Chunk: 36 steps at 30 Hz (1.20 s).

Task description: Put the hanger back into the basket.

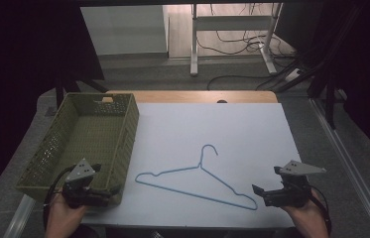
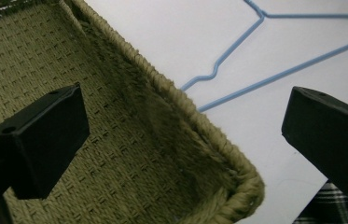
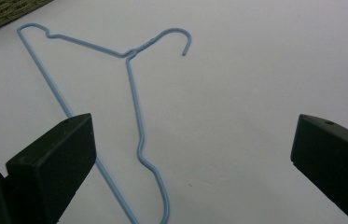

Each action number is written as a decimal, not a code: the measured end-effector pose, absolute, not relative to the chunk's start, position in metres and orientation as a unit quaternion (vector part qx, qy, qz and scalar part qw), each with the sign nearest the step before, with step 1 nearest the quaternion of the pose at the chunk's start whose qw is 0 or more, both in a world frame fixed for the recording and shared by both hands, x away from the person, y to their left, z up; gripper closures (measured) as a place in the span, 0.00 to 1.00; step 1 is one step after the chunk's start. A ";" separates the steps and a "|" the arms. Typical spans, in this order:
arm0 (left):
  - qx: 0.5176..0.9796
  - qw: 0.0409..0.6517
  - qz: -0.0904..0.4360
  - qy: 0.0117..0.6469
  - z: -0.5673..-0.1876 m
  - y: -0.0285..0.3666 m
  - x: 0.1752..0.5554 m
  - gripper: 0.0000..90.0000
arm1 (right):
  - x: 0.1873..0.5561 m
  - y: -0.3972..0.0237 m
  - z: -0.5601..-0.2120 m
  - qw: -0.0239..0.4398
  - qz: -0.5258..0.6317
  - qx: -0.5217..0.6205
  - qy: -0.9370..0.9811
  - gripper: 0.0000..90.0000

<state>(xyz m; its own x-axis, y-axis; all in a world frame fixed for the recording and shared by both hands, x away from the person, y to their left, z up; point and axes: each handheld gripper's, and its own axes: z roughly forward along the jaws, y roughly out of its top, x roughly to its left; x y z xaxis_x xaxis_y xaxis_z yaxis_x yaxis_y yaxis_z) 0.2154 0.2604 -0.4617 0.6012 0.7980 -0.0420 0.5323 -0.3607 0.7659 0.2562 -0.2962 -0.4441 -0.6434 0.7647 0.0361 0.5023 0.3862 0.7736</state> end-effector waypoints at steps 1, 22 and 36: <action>0.807 0.387 0.172 0.412 -0.462 0.260 0.215 0.01 | 0.256 -0.296 -0.444 0.166 0.395 0.388 0.816 0.00; 0.804 0.406 0.161 0.405 -0.463 0.265 0.217 0.00 | 0.256 -0.292 -0.448 0.170 0.377 0.382 0.827 0.00; 0.798 0.416 0.153 0.409 -0.452 0.258 0.213 0.00 | 0.258 -0.284 -0.441 0.156 0.392 0.381 0.822 0.00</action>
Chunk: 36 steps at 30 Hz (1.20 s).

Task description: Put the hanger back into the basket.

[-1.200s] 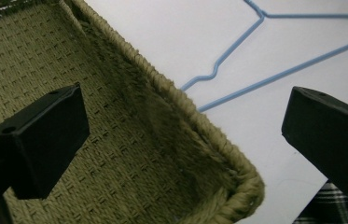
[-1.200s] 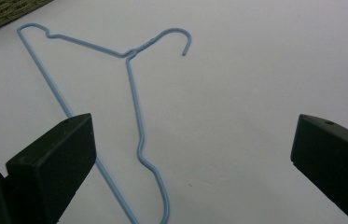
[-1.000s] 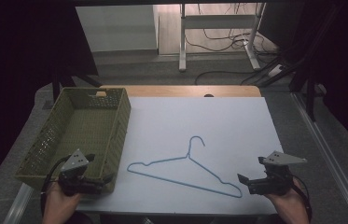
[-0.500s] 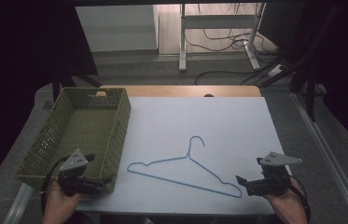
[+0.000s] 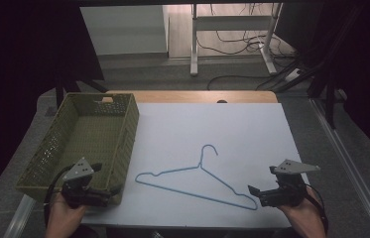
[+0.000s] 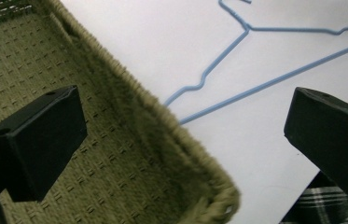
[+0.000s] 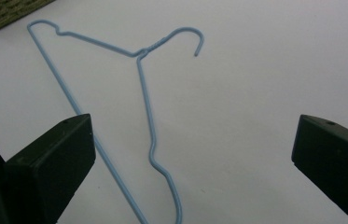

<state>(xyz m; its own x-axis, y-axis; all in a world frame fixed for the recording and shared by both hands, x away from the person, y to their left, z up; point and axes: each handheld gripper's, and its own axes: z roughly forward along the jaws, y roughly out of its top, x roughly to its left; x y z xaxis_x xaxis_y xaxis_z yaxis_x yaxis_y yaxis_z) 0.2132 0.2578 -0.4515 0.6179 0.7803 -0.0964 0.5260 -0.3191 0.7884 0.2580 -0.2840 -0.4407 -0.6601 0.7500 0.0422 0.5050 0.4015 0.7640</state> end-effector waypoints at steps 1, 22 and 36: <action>0.796 0.419 0.153 0.409 -0.450 0.257 0.213 0.00 | 0.258 -0.284 -0.440 0.156 0.394 0.383 0.821 0.00; 0.808 0.423 0.142 0.385 -0.433 0.225 0.224 0.00 | 0.268 -0.270 -0.432 0.140 0.398 0.385 0.821 0.00; 0.832 0.416 0.121 0.346 -0.431 0.185 0.240 0.00 | 0.276 -0.255 -0.430 0.135 0.388 0.365 0.835 0.00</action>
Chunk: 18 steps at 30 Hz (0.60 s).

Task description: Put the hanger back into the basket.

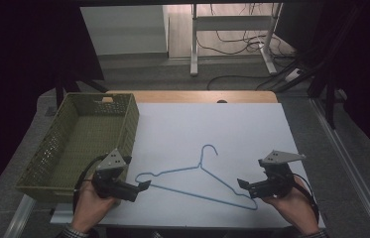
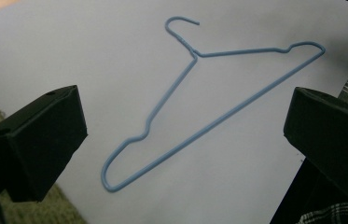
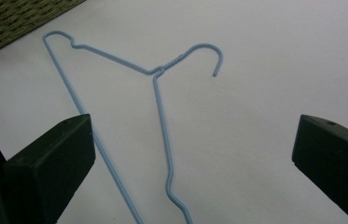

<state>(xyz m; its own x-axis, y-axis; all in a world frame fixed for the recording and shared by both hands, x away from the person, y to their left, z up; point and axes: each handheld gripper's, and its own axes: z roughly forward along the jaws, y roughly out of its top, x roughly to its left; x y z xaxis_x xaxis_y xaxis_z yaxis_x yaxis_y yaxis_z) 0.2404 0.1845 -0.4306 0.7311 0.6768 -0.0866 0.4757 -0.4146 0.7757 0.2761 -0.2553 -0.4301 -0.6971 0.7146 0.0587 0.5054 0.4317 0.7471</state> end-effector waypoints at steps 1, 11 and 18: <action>0.833 0.416 0.118 0.345 -0.431 0.181 0.242 0.00 | 0.277 -0.254 -0.430 0.134 0.388 0.365 0.835 0.00; 0.843 0.415 0.100 0.328 -0.439 0.150 0.259 0.00 | 0.284 -0.246 -0.431 0.124 0.385 0.360 0.841 0.00; 0.847 0.411 0.092 0.324 -0.451 0.133 0.272 0.00 | 0.290 -0.239 -0.435 0.122 0.376 0.354 0.848 0.01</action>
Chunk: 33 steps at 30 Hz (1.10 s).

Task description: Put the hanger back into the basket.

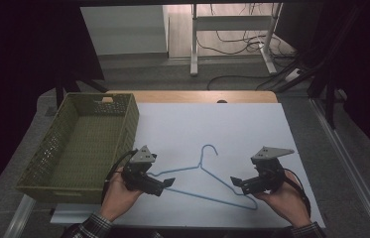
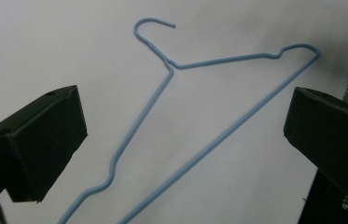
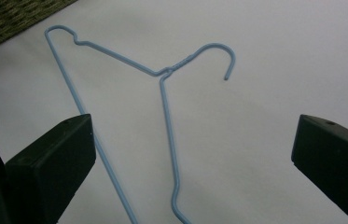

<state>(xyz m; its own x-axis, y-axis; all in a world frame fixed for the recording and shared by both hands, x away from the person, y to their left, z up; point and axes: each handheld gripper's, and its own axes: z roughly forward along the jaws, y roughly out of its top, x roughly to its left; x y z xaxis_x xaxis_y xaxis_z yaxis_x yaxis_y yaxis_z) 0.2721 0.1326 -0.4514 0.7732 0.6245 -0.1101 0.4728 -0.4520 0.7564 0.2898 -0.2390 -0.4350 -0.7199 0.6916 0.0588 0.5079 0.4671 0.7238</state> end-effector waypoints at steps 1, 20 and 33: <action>0.847 0.411 0.092 0.325 -0.453 0.131 0.274 0.00 | 0.290 -0.239 -0.435 0.122 0.376 0.354 0.848 0.01; 0.849 0.396 0.092 0.339 -0.484 0.125 0.297 0.00 | 0.317 -0.204 -0.455 0.101 0.366 0.327 0.865 0.07; 0.853 0.386 0.097 0.338 -0.495 0.120 0.303 0.00 | 0.336 -0.179 -0.475 0.071 0.343 0.301 0.887 0.41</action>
